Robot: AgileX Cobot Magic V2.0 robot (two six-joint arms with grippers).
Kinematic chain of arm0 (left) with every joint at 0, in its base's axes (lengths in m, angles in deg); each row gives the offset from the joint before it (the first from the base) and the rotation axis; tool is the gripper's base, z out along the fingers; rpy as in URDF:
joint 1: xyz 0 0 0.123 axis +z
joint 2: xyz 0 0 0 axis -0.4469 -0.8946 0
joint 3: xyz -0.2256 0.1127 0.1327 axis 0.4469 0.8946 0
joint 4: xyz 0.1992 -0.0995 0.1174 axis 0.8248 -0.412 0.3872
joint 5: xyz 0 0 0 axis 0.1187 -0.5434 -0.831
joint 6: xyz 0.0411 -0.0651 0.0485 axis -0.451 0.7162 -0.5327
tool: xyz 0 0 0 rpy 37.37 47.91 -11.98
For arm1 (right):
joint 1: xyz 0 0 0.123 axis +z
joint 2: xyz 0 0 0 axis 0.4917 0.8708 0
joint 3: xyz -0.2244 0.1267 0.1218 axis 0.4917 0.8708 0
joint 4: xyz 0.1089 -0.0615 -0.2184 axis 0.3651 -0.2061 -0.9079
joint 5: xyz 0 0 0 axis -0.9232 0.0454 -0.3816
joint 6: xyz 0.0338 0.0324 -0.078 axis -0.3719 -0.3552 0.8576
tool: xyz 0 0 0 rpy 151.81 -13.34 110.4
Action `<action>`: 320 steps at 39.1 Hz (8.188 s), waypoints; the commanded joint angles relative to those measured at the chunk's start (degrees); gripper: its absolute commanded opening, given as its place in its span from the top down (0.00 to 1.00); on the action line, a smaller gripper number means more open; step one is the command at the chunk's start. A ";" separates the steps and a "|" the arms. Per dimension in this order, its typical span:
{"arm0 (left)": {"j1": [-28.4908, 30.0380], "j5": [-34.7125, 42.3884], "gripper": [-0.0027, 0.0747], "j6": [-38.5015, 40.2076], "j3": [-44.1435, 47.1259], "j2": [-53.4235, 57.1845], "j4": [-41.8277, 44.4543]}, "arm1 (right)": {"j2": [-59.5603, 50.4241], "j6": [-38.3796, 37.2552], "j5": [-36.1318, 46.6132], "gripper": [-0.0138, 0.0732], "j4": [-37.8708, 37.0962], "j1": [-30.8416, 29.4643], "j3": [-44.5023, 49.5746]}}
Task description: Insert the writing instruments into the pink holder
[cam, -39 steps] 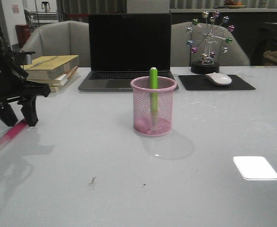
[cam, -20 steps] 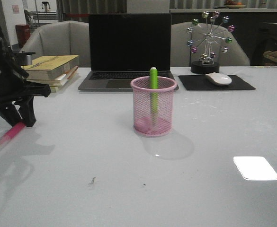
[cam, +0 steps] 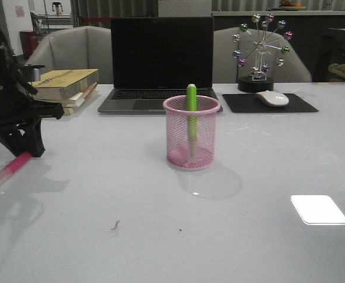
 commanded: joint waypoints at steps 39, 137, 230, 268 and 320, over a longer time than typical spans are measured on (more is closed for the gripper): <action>-18.40 13.38 0.85 -3.69 -35.79 3.24 -4.80 | -0.30 0.48 3.69 0.40 0.10 -0.42 0.51; -26.33 20.64 0.40 -12.20 -16.35 26.47 -4.80 | -0.30 0.48 4.82 0.40 -4.00 -0.42 0.86; -2.15 31.55 0.40 -12.20 53.41 97.46 -4.94 | -0.30 0.48 -0.81 0.81 4.58 -0.39 0.86; -2.15 31.55 0.40 -12.20 53.41 97.46 -4.94 | -12.95 0.48 -0.18 0.81 3.68 0.86 1.03; -1.07 31.49 0.40 -12.20 53.45 97.46 -4.94 | -41.67 0.48 32.44 0.81 -3.02 0.80 38.14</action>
